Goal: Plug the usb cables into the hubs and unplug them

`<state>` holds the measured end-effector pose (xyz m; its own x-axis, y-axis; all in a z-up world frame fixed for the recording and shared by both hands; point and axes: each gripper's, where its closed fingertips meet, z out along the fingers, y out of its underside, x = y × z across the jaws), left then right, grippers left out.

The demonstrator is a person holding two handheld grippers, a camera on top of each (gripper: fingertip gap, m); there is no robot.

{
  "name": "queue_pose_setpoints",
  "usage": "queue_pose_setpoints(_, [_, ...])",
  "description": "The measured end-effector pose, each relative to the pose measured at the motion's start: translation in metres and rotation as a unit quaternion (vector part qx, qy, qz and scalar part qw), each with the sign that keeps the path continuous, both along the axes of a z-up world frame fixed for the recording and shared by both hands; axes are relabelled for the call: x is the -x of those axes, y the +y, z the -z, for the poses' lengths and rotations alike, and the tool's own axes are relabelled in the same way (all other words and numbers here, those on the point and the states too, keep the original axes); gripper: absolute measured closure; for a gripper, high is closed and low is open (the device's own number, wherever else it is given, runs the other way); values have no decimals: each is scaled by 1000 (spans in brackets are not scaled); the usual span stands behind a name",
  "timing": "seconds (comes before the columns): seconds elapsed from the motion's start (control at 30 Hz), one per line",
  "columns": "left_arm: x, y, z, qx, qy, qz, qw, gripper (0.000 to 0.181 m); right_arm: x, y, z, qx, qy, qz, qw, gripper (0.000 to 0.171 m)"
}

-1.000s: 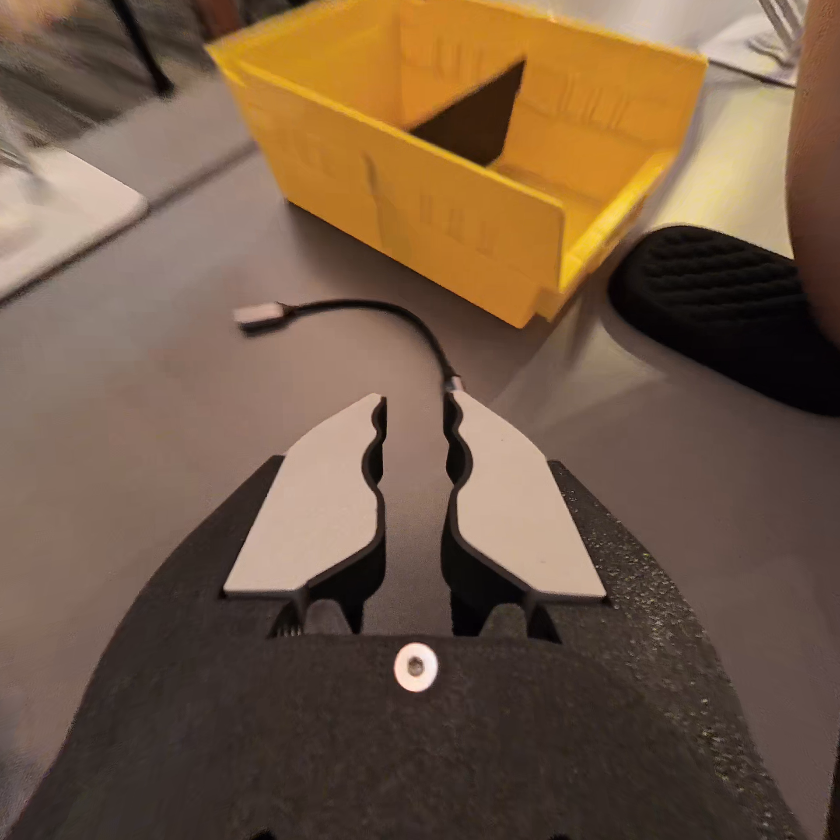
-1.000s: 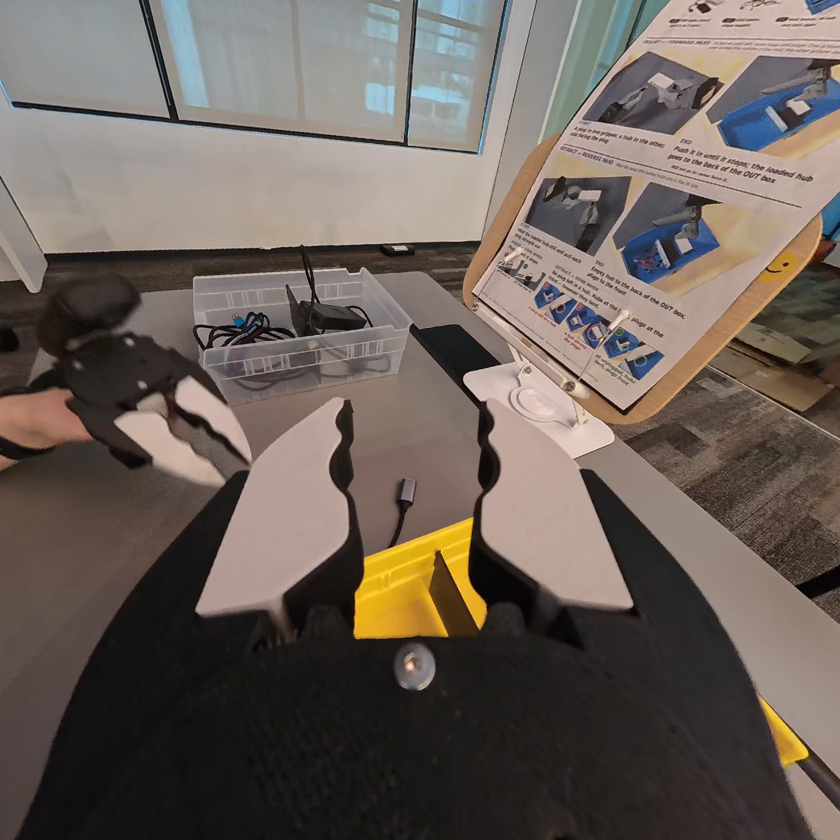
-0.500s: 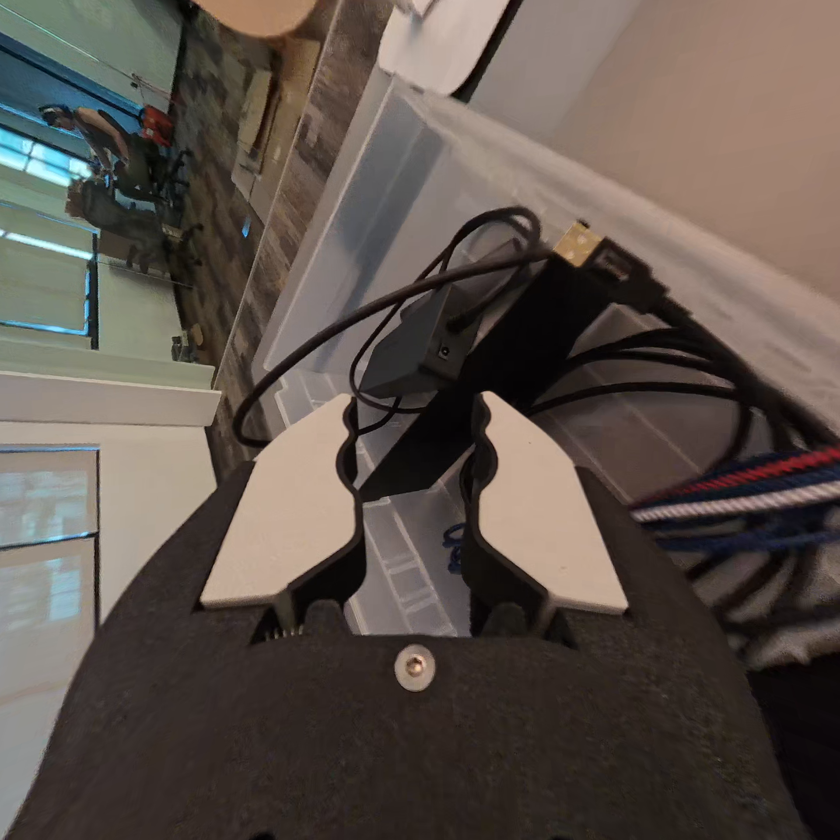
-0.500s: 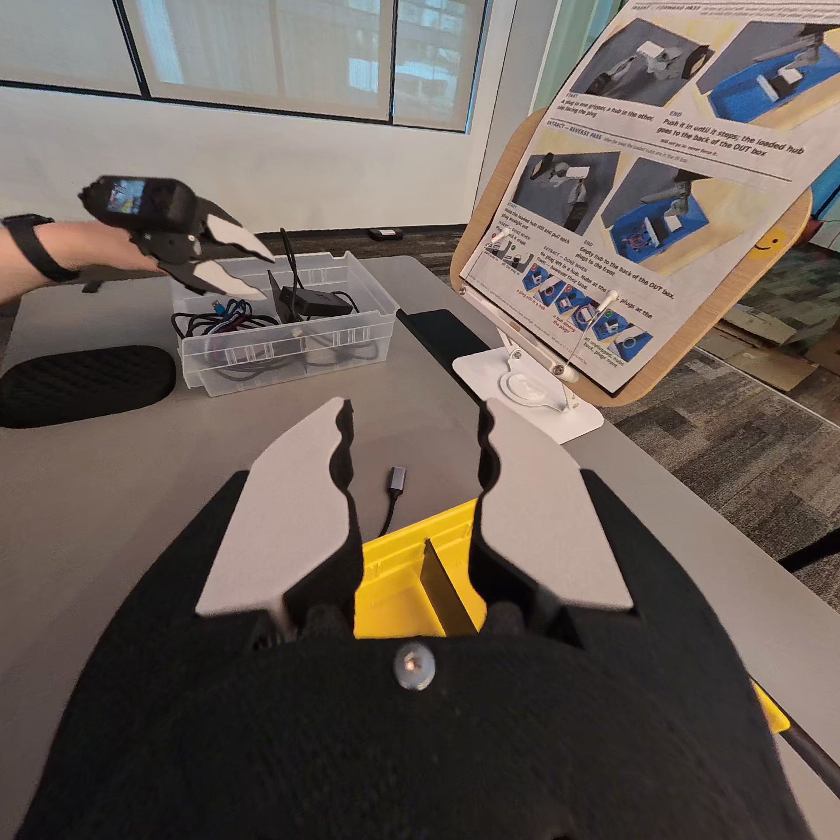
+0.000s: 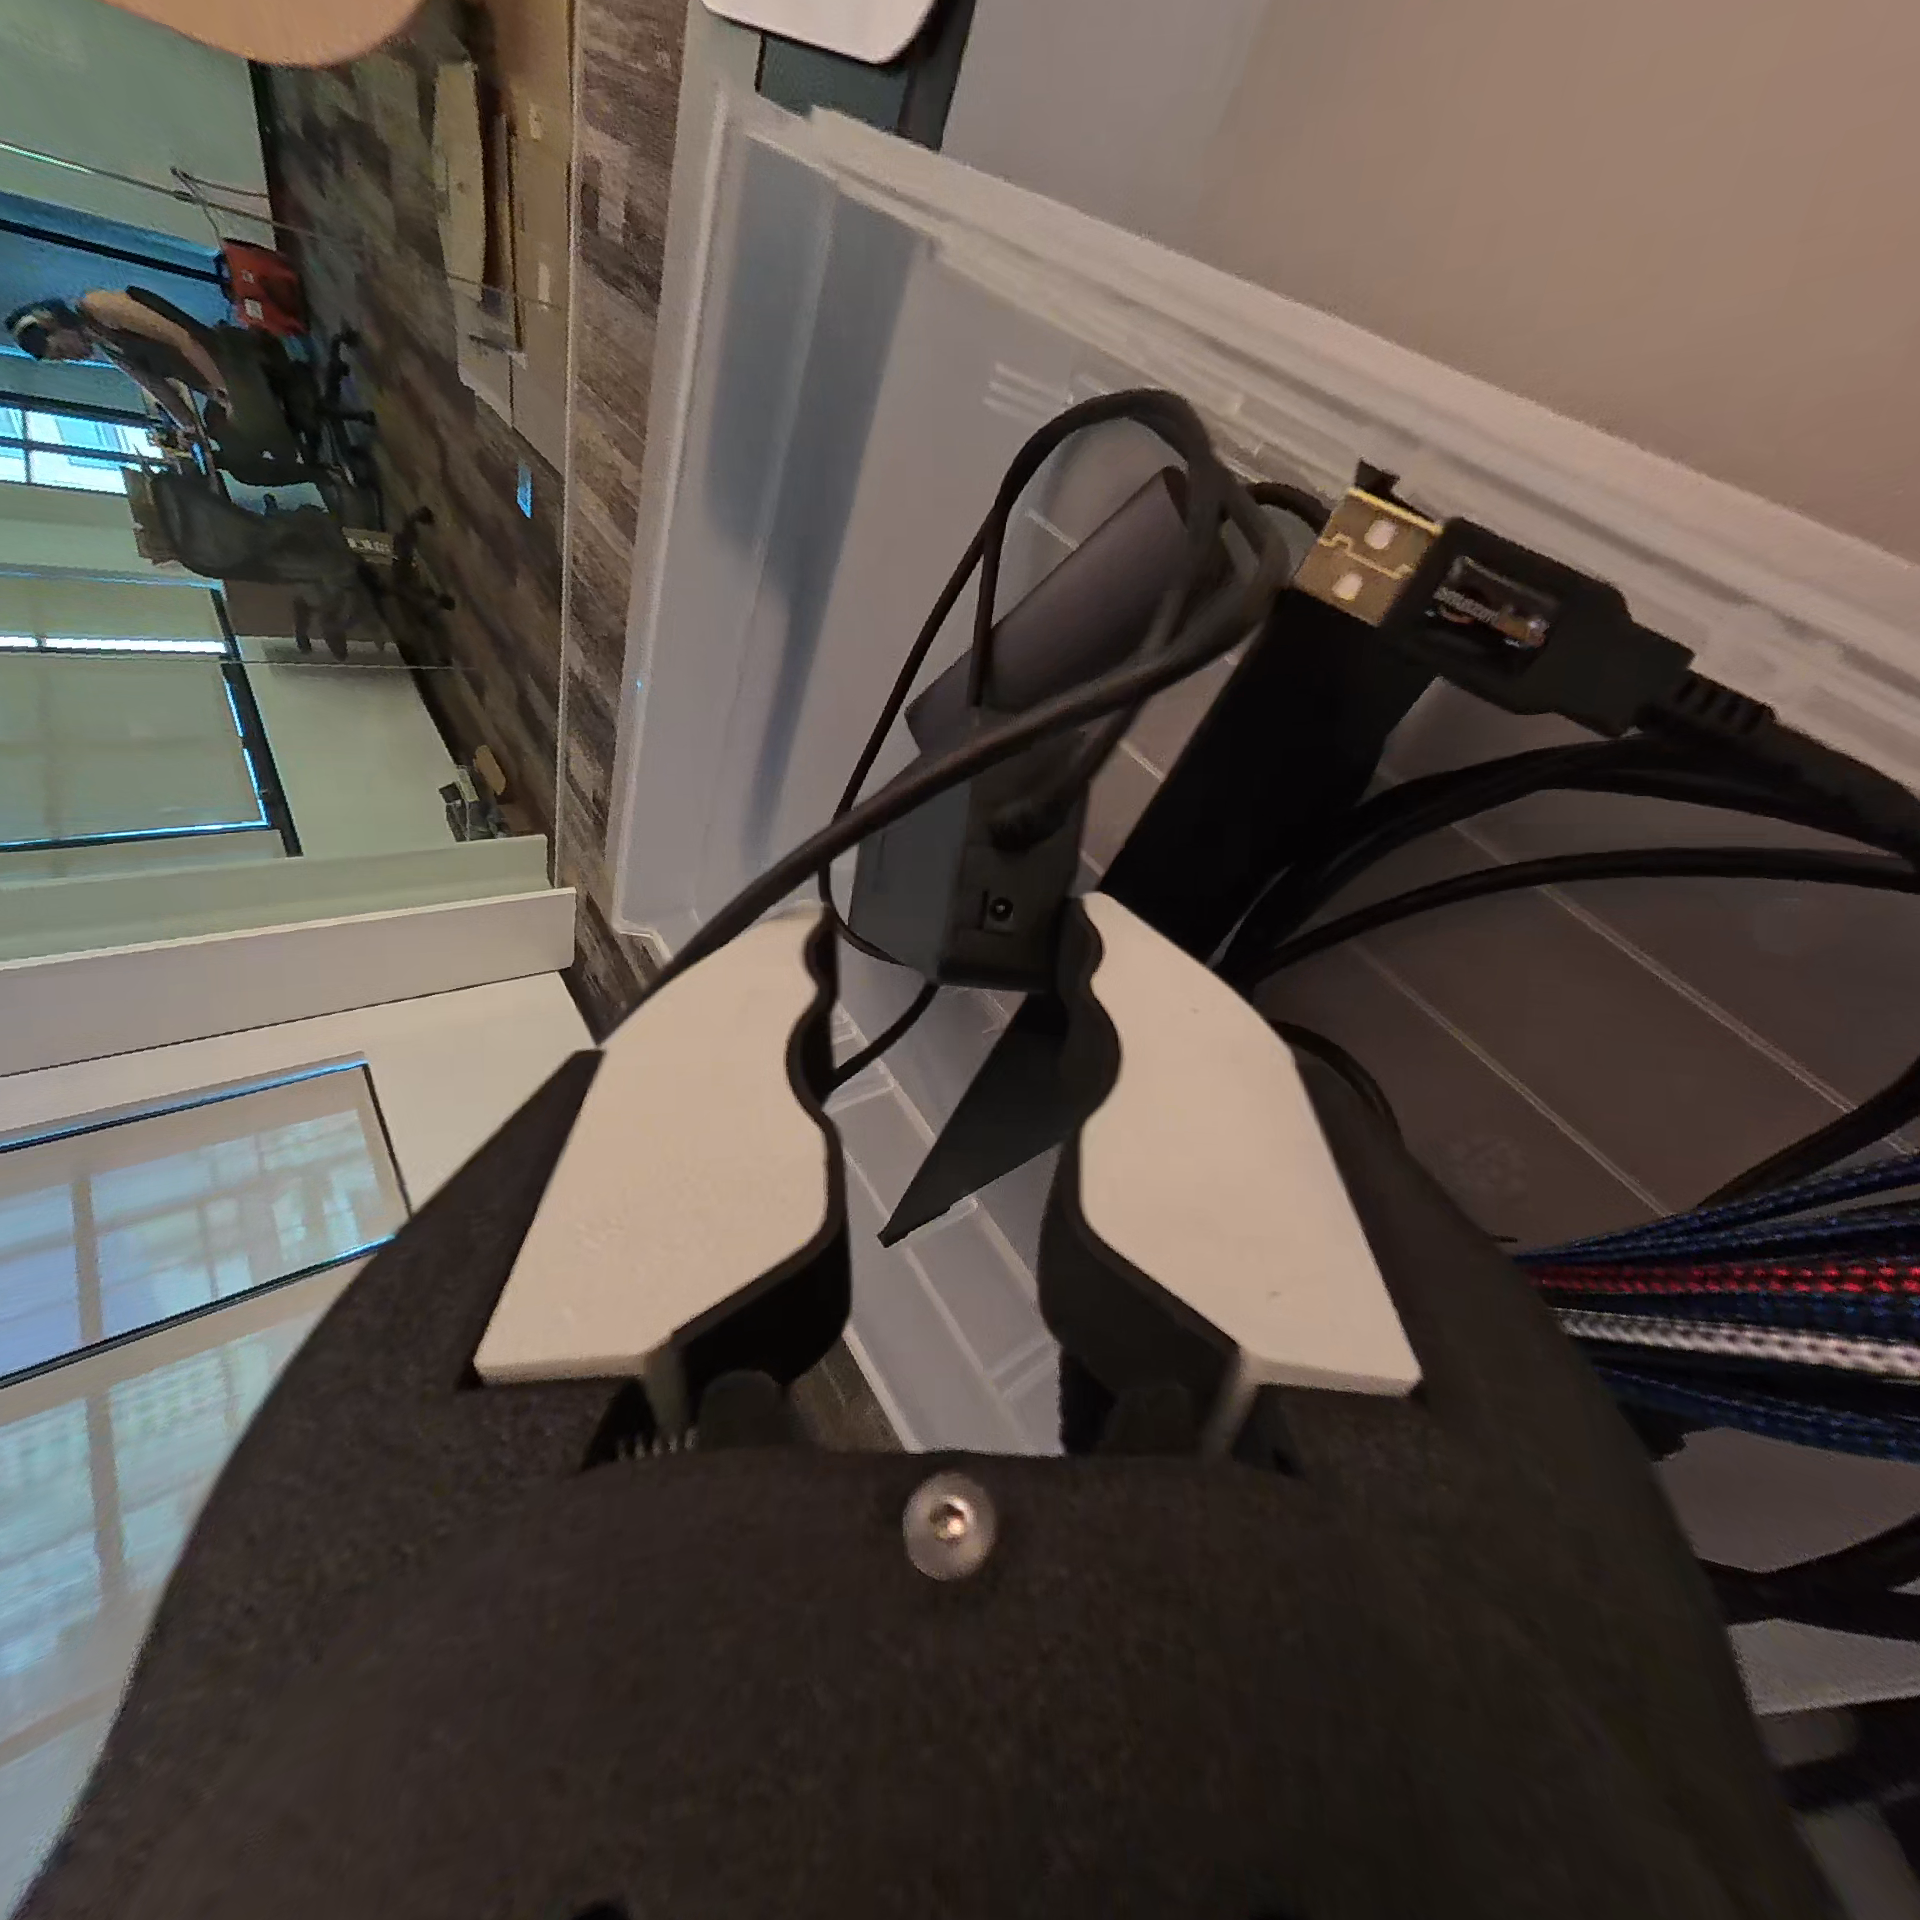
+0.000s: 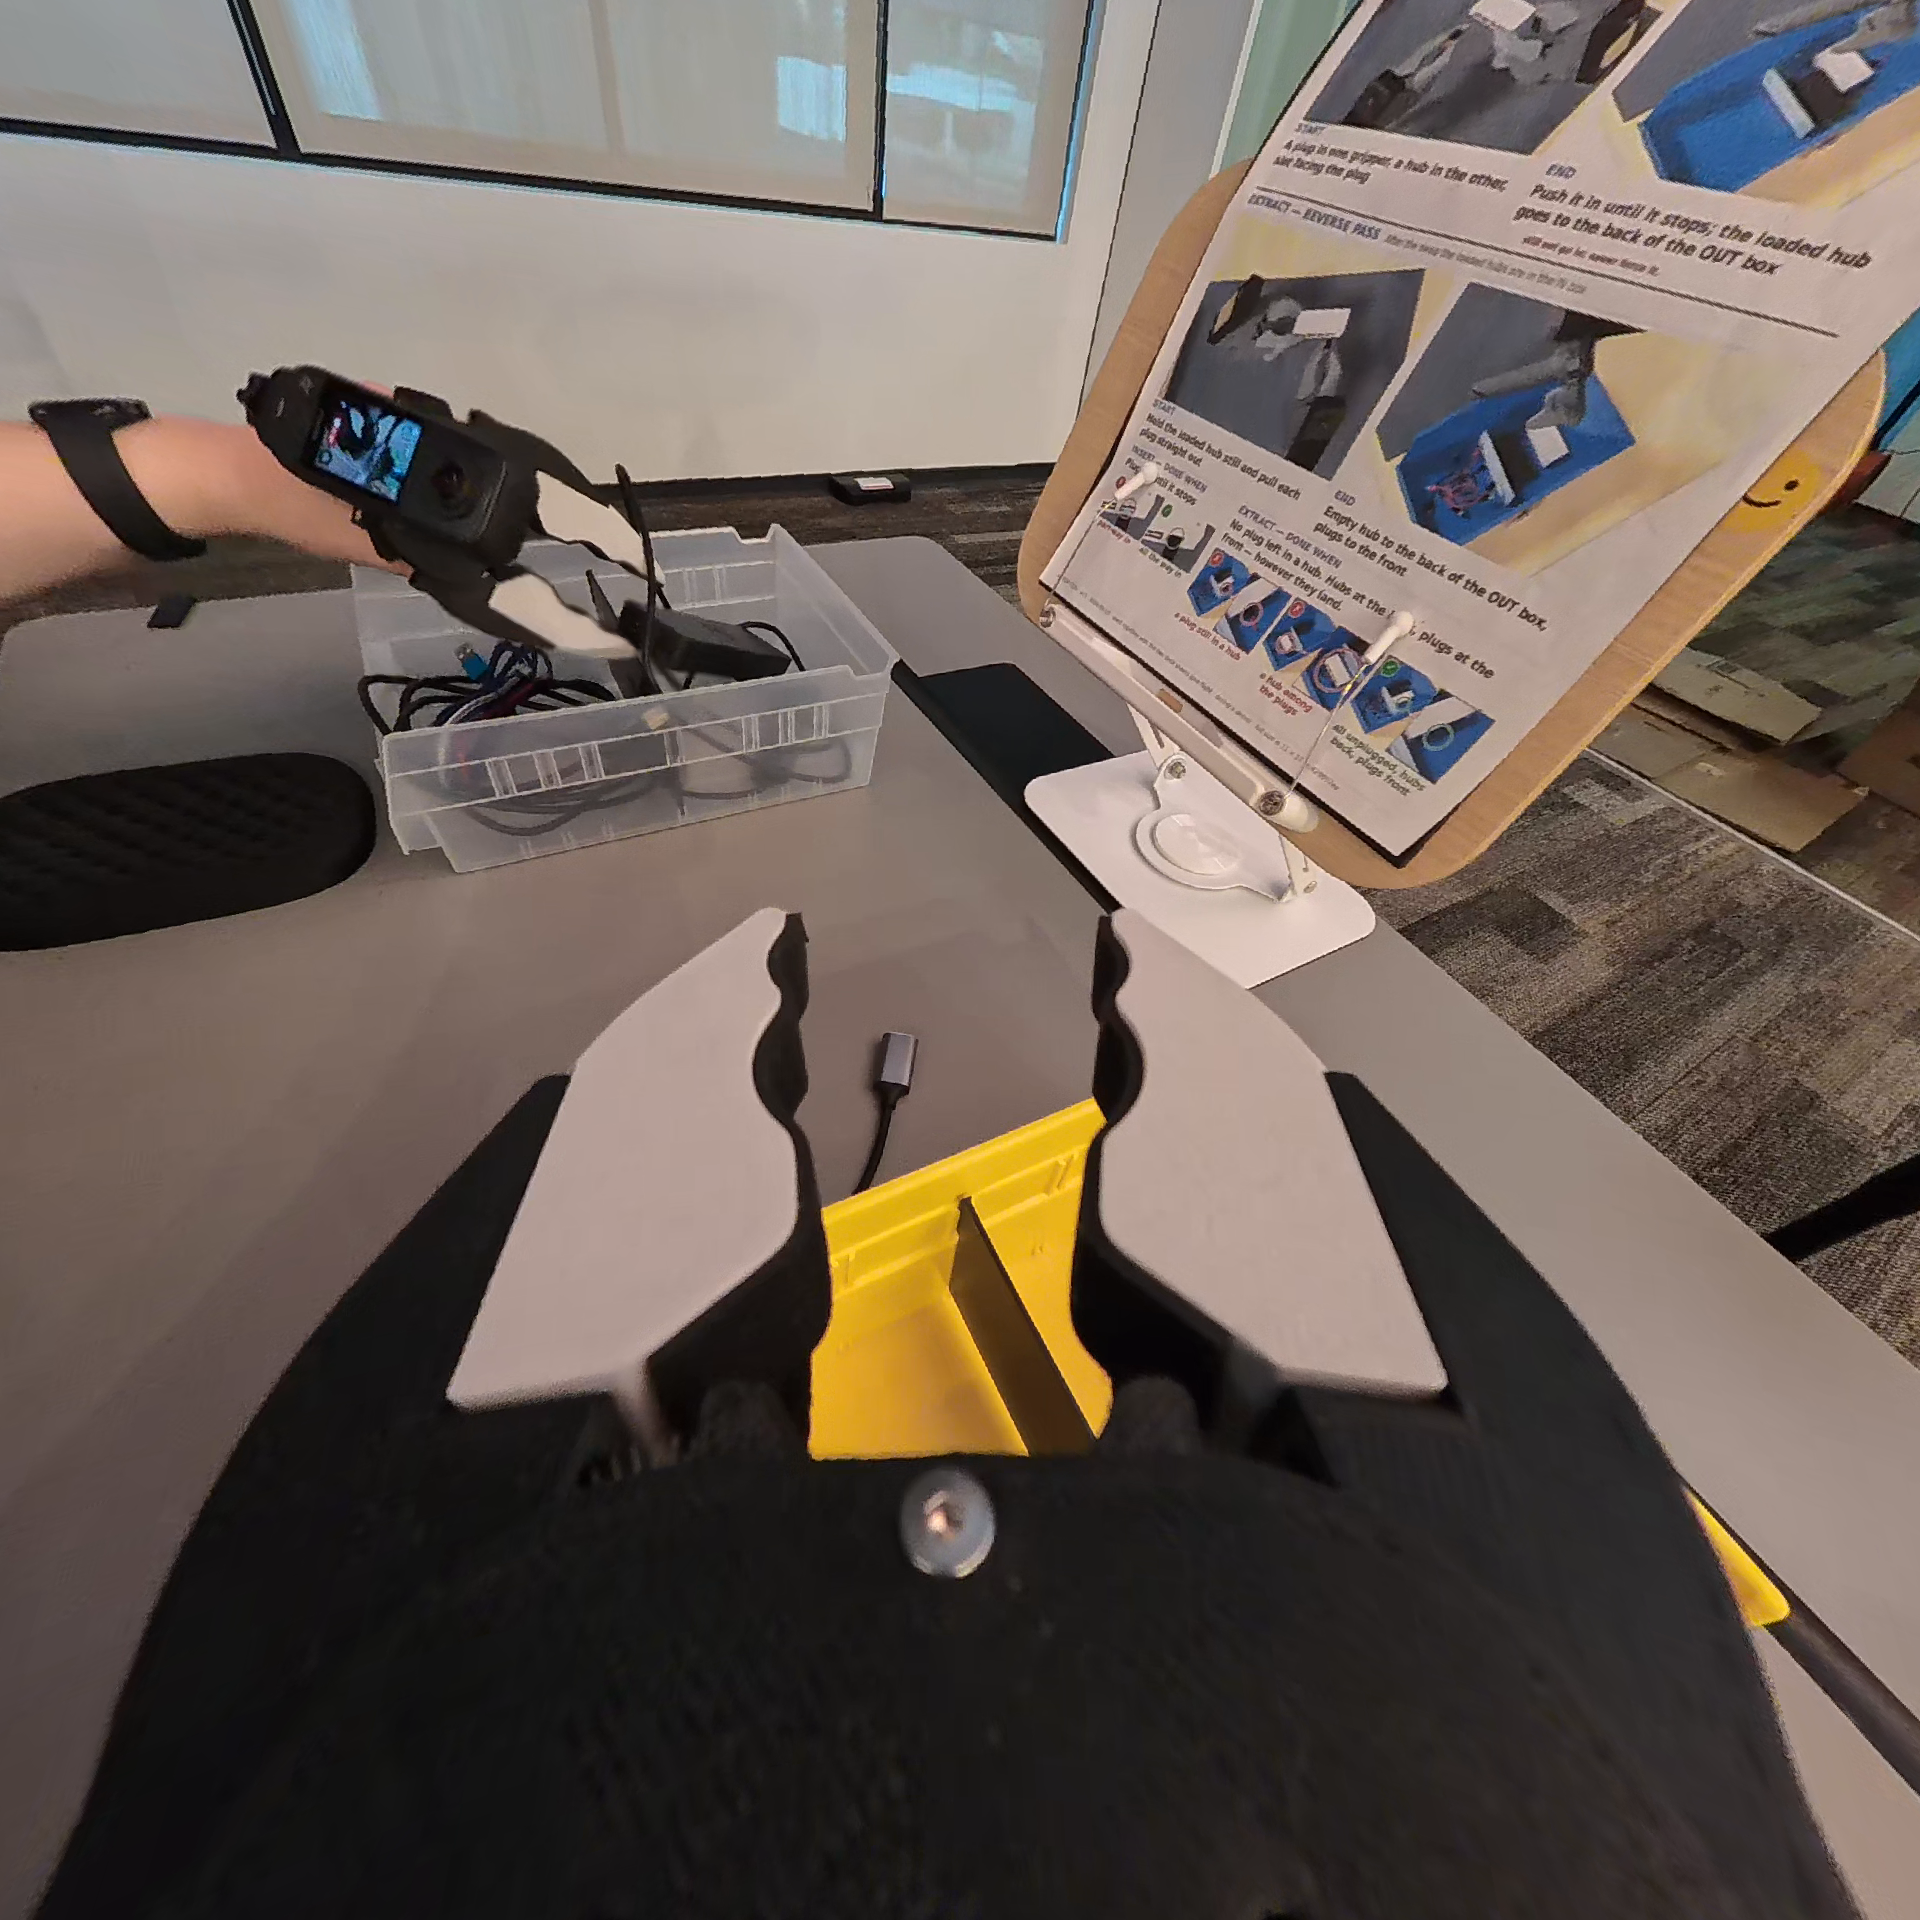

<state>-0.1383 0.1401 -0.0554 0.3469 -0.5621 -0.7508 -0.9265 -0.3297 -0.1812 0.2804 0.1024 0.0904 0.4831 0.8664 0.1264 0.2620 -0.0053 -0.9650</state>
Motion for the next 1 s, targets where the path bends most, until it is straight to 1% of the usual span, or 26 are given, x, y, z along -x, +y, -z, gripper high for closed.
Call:
queue_pose_setpoints(0.07, [-1,3,-8,-13,-10,6,1000,156,0,-1,1,-1,-4,0,1000,117])
queue_pose_setpoints(0.17, [-2,9,-12,-11,-18,7,1000,156,0,0,3,-2,-11,1,1000,117])
queue_pose_setpoints(0.3, [-2,18,-6,0,-2,7,1000,155,-1,1,3,2,-8,1,1000,117])
queue_pose_setpoints(0.47, [4,29,6,24,-10,-12,1000,155,-2,2,5,2,-11,3,1000,117])
queue_pose_setpoints(0.57, [2,33,5,17,-23,-15,999,156,-3,3,5,3,-9,3,1000,117])
queue_pose_setpoints(0.73, [5,36,1,18,-5,-18,1000,157,-4,5,7,8,-10,3,1000,117])
queue_pose_setpoints(0.87, [7,35,-13,15,-19,-29,999,158,-6,6,9,9,-13,6,1000,117])
queue_pose_setpoints(1.0, [6,31,-43,-3,-34,-32,999,158,-6,6,9,12,-9,3,1000,117])
